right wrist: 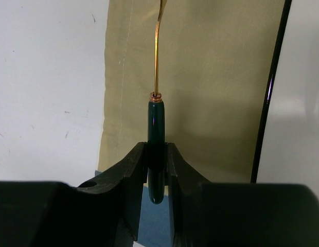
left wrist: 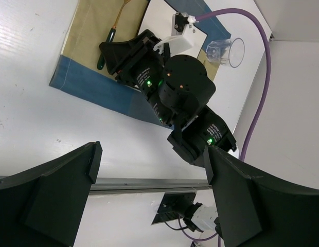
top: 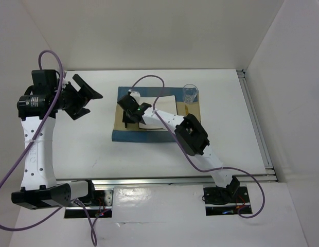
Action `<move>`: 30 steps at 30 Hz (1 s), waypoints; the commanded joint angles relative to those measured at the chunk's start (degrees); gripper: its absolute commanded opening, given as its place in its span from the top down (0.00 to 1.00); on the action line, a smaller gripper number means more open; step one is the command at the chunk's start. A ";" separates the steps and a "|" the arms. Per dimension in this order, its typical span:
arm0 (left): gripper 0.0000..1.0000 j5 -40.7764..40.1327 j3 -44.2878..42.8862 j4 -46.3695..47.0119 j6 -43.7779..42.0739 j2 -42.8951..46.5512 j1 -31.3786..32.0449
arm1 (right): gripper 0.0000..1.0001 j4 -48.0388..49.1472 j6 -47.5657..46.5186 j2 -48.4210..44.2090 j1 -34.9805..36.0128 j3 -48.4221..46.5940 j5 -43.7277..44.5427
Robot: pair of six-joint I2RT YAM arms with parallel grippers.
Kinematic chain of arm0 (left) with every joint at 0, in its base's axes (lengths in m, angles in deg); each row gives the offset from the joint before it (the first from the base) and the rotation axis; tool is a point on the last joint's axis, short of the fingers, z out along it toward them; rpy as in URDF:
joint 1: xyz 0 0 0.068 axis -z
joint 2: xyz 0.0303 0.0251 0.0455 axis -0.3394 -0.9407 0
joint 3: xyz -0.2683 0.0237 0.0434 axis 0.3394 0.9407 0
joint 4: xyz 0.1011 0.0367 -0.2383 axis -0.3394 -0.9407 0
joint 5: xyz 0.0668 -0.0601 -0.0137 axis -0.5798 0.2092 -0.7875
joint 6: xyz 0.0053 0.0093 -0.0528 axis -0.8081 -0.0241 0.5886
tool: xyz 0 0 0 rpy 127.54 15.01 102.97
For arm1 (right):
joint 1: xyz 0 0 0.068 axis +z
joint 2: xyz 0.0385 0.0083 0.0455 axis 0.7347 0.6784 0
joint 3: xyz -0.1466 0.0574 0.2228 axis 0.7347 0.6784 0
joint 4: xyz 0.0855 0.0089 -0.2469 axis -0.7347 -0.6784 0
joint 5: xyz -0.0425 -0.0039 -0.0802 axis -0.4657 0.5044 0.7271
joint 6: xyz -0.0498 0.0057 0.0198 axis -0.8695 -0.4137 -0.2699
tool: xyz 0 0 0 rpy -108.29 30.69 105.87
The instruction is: Set the dinner table for one person
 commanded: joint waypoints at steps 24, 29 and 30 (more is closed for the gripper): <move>0.00 -1.89 1.51 -0.31 -1.02 2.23 0.69 | 0.73 1.64 6.11 1.16 -0.20 -0.72 4.26; 0.00 -2.41 1.51 -0.31 -1.02 1.70 0.69 | 0.66 1.64 6.11 0.55 -0.20 -0.10 4.87; 0.00 -2.41 2.12 0.21 -1.02 1.70 0.69 | 0.63 1.03 6.11 0.55 -0.20 -0.62 4.87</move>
